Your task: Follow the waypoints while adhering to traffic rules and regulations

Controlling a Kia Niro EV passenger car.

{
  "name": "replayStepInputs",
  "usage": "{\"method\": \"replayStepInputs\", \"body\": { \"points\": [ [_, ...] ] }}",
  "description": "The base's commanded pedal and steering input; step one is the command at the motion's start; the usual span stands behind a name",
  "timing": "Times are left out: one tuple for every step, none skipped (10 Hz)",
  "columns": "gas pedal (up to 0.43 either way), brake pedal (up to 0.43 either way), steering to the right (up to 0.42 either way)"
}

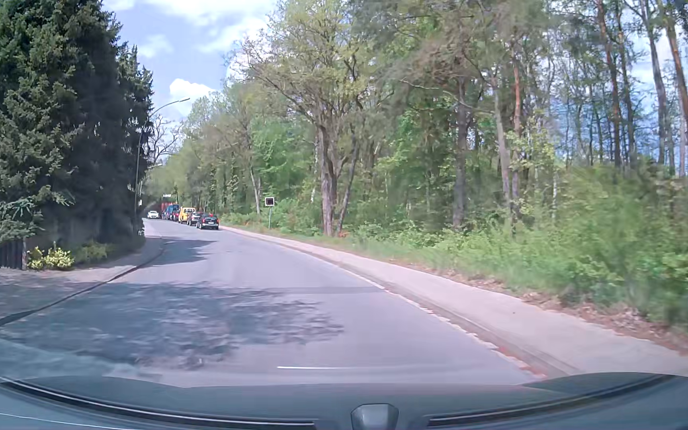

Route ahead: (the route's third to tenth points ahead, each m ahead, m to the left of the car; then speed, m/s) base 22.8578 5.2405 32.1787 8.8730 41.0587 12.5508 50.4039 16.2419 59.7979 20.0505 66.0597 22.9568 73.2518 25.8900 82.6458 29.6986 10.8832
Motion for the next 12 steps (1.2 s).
{"method": "replayStepInputs", "body": {
  "points": [
    [0.000, 0.000, -0.052],
    [0.000, 0.012, -0.055],
    [0.000, 0.030, -0.056],
    [0.000, 0.067, -0.055],
    [0.000, 0.128, -0.055],
    [0.000, 0.140, -0.055],
    [0.000, 0.146, -0.054],
    [0.000, 0.152, -0.052],
    [0.000, 0.165, -0.052],
    [0.000, 0.177, -0.052],
    [0.000, 0.183, -0.052],
    [0.000, 0.183, -0.052]
  ]
}}
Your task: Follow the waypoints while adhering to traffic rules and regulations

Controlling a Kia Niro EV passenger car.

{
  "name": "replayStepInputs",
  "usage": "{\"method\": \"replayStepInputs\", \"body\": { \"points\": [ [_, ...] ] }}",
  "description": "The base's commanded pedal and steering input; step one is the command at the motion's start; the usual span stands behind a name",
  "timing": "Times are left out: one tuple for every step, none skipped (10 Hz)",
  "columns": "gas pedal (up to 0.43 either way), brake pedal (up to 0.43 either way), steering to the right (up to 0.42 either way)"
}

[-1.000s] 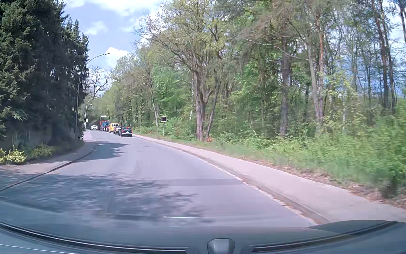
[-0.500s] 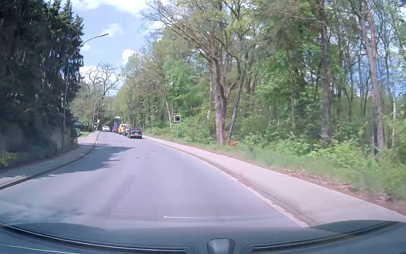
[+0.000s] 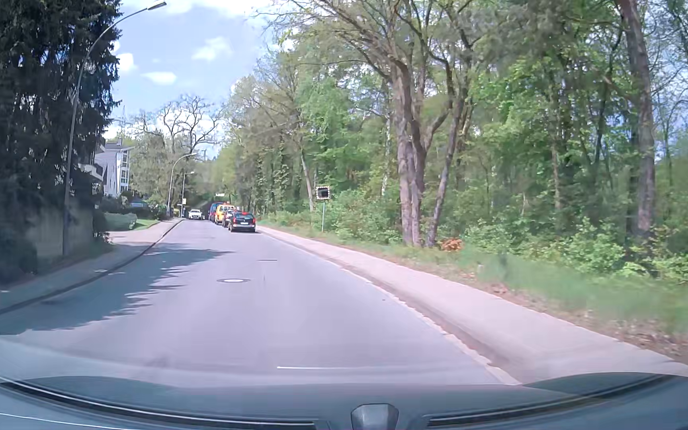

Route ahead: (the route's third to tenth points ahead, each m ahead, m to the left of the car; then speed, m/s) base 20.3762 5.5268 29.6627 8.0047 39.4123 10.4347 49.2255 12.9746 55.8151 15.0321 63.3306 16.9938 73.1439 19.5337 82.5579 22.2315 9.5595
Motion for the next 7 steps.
{"method": "replayStepInputs", "body": {
  "points": [
    [0.000, 0.189, -0.052],
    [0.000, 0.189, -0.052],
    [0.000, 0.189, -0.052],
    [0.000, 0.189, -0.052],
    [0.000, 0.195, -0.053],
    [0.000, 0.195, -0.053],
    [0.000, 0.195, -0.054]
  ]
}}
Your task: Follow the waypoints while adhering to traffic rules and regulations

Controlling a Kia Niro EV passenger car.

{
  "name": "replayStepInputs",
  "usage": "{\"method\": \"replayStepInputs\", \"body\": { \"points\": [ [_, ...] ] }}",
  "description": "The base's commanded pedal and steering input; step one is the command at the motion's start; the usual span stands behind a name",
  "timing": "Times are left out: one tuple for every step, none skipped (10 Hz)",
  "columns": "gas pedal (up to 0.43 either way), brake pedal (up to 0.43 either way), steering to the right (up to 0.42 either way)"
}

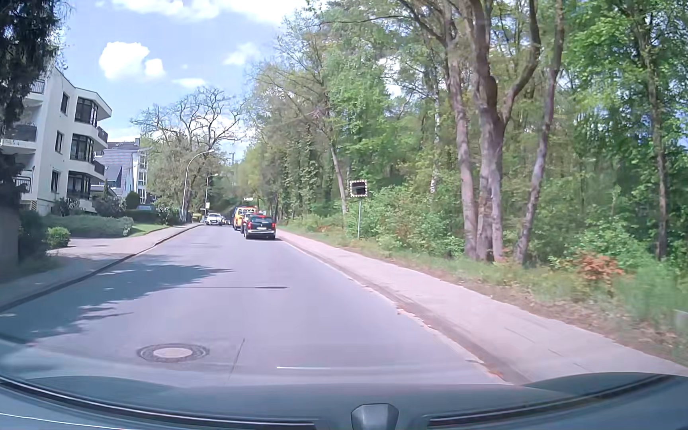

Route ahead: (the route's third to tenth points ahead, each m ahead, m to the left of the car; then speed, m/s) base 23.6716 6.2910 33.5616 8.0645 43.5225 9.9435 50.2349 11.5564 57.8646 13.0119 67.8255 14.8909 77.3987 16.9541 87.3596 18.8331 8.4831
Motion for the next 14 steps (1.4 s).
{"method": "replayStepInputs", "body": {
  "points": [
    [0.000, 0.195, -0.054],
    [0.000, 0.201, -0.055],
    [0.000, 0.213, -0.055],
    [0.000, 0.213, -0.056],
    [0.000, 0.220, -0.056],
    [0.000, 0.220, -0.055],
    [0.000, 0.226, -0.055],
    [0.000, 0.226, -0.054],
    [0.000, 0.220, -0.054],
    [0.000, 0.220, -0.054],
    [0.000, 0.220, -0.054],
    [0.000, 0.220, -0.054],
    [0.000, 0.220, -0.054],
    [0.000, 0.220, -0.054]
  ]
}}
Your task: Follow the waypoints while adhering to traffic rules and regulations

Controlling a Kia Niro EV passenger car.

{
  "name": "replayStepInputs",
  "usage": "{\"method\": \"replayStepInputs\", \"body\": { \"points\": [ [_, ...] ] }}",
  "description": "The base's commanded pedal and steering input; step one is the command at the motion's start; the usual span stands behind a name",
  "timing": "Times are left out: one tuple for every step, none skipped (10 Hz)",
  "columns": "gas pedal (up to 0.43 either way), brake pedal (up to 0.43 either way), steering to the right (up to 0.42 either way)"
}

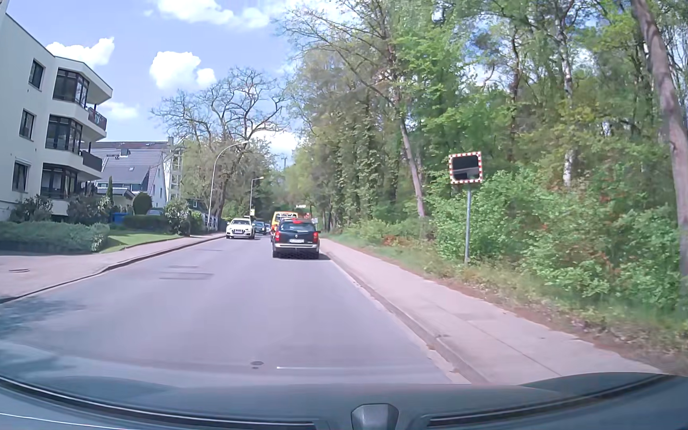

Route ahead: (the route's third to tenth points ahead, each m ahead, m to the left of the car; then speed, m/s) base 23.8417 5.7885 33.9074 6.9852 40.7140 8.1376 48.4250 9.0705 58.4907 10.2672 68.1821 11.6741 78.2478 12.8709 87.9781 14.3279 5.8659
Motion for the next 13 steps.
{"method": "replayStepInputs", "body": {
  "points": [
    [0.000, 0.220, -0.054],
    [0.000, 0.213, -0.053],
    [0.000, 0.213, -0.053],
    [0.000, 0.213, -0.053],
    [0.000, 0.213, -0.053],
    [0.000, 0.207, -0.052],
    [0.000, 0.207, -0.051],
    [0.000, 0.207, -0.049],
    [0.000, 0.201, -0.047],
    [0.000, 0.201, -0.046],
    [0.000, 0.201, -0.045],
    [0.000, 0.189, -0.043],
    [0.000, 0.177, -0.040]
  ]
}}
